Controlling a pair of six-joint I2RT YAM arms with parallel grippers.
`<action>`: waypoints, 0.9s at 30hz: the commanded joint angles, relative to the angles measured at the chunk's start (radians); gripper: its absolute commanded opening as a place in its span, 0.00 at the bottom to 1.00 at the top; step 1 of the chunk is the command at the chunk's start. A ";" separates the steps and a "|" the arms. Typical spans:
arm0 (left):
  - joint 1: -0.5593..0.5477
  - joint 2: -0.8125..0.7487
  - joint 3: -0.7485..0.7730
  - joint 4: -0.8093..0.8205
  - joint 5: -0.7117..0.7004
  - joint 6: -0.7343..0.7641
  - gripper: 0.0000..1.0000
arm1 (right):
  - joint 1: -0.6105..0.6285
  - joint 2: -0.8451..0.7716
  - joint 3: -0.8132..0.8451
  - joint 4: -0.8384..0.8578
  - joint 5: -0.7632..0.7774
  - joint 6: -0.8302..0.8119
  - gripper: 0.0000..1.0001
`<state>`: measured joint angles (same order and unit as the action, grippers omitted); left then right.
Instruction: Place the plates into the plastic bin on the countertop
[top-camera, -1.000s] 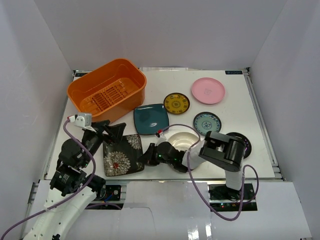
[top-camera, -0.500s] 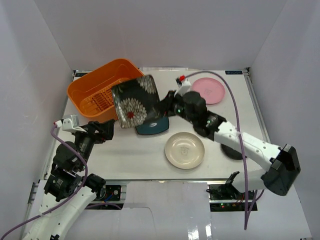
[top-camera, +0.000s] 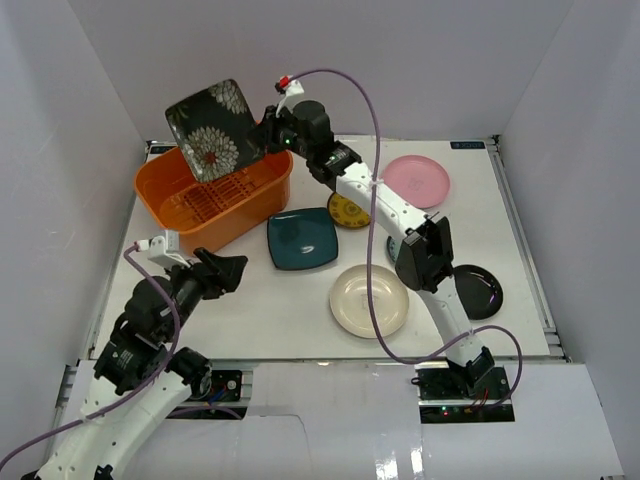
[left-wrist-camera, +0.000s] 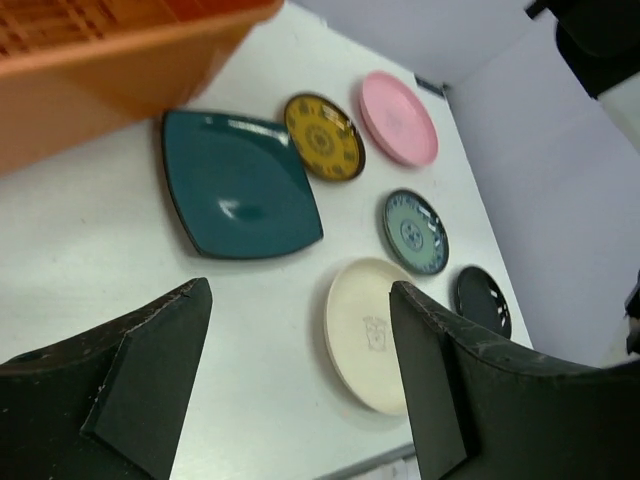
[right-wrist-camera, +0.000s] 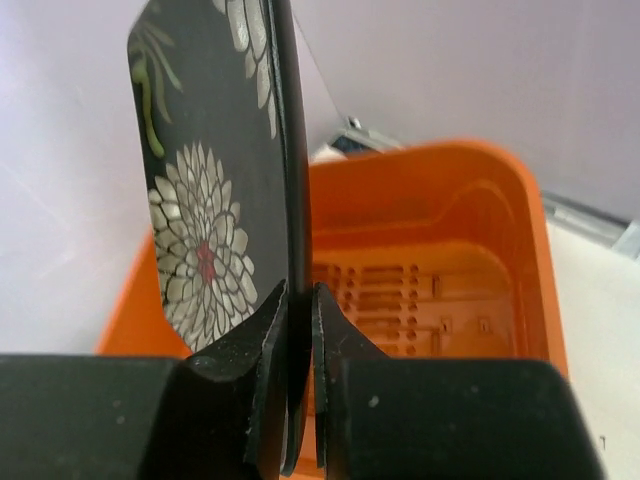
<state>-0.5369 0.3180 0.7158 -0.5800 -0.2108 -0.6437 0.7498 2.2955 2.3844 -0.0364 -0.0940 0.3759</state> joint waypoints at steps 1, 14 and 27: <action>-0.011 0.041 -0.062 -0.040 0.114 -0.092 0.82 | -0.001 0.004 -0.040 0.261 -0.053 -0.012 0.08; -0.014 0.213 -0.291 0.104 0.266 -0.264 0.81 | 0.006 0.174 -0.037 0.256 -0.046 -0.019 0.08; -0.014 0.535 -0.358 0.498 0.159 -0.327 0.88 | 0.029 0.073 -0.157 0.176 0.085 0.069 0.61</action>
<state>-0.5472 0.8009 0.3656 -0.2504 -0.0040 -0.9455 0.7647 2.4813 2.2135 0.0814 -0.0509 0.4213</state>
